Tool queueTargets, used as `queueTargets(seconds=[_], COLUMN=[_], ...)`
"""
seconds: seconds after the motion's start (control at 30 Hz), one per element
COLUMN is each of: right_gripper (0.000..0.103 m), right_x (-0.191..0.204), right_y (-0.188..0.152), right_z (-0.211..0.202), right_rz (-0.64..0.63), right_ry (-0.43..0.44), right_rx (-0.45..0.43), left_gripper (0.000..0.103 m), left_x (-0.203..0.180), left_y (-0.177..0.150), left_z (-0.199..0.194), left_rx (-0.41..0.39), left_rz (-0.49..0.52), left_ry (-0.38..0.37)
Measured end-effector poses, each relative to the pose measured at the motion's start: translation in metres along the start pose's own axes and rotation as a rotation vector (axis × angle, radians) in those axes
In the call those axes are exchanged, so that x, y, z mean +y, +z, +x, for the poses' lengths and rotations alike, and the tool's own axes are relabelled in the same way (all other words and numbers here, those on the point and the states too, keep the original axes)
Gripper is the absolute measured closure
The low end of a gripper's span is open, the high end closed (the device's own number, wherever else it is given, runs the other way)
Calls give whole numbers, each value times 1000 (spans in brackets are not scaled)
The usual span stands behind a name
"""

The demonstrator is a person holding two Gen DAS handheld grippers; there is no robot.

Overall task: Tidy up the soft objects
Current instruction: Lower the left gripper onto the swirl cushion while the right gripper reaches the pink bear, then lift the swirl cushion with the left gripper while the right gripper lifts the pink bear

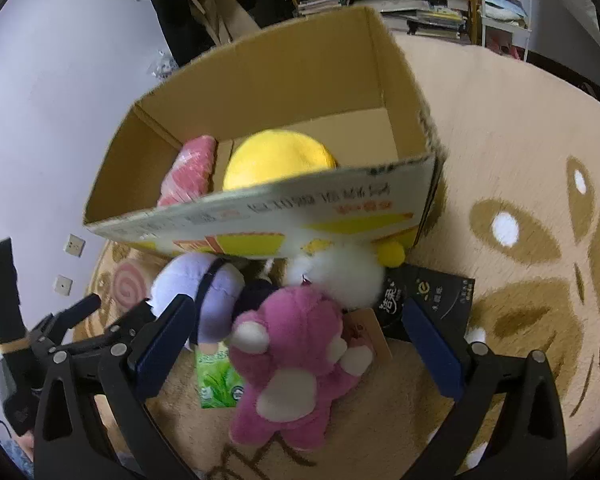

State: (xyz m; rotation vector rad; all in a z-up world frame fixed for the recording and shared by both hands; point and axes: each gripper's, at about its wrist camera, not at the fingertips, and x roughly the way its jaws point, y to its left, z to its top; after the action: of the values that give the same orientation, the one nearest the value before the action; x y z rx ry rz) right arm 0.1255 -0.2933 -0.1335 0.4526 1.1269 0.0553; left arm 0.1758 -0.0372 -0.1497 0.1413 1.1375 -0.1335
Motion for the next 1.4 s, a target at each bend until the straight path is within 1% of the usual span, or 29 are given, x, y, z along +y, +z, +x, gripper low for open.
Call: queueTargets(seconds=[0.27,0.43,0.57,0.8,0.9,0.97,1.0,1.03,1.07,1.1,1.13,1.2,1.27,1.33,1.4], right_gripper=[0,0,0,0,0,7,10,15,21,25,30,32,36,38,42], right_x=[4,8,11,16,18,20,21,22,22,23,23,24,23,23,23], right_y=[-1,-1,-2,-3,-6,-7,-8,-8,-9,-9,-9,-9,-9,-8,-7], right_z=[13,18,26,29,28,27,26,26,25,24,23,23,21,19,17], right_rz=[-17,-27,-29,-51,-57,-75,-83,-89,-93,-96,-100,-98,-96,-101,-105], right_ry=[-3,-5,-7,-17,-38,-53,-57,-64,-68,-72,-77,-69,-67,-67,-61], right_rx=[33,43,51,61,73,75,74,73,70,68,62,59,57,49,42], left_gripper=[2,2,2,2,2,2,3,4,8,11,13,25,32,35,40], left_x=[-1,-1,2,8,9,8,7,6,5,5,4,4,5,4,3], left_y=[2,3,6,8,8,7,7,7,6,5,5,3,1,1,1], left_z=[10,15,22,30,32,33,33,34,34,35,36,40,44,44,42], left_rx=[29,40,52,64,64,64,63,61,61,65,71,104,124,123,114], left_rz=[-1,2,-18,-50,-53,-48,-45,-41,-39,-37,-36,-37,-47,-41,-35], left_ry=[-6,4,-20,-40,-34,-27,-24,-22,-22,-21,-21,-38,-71,-71,-71])
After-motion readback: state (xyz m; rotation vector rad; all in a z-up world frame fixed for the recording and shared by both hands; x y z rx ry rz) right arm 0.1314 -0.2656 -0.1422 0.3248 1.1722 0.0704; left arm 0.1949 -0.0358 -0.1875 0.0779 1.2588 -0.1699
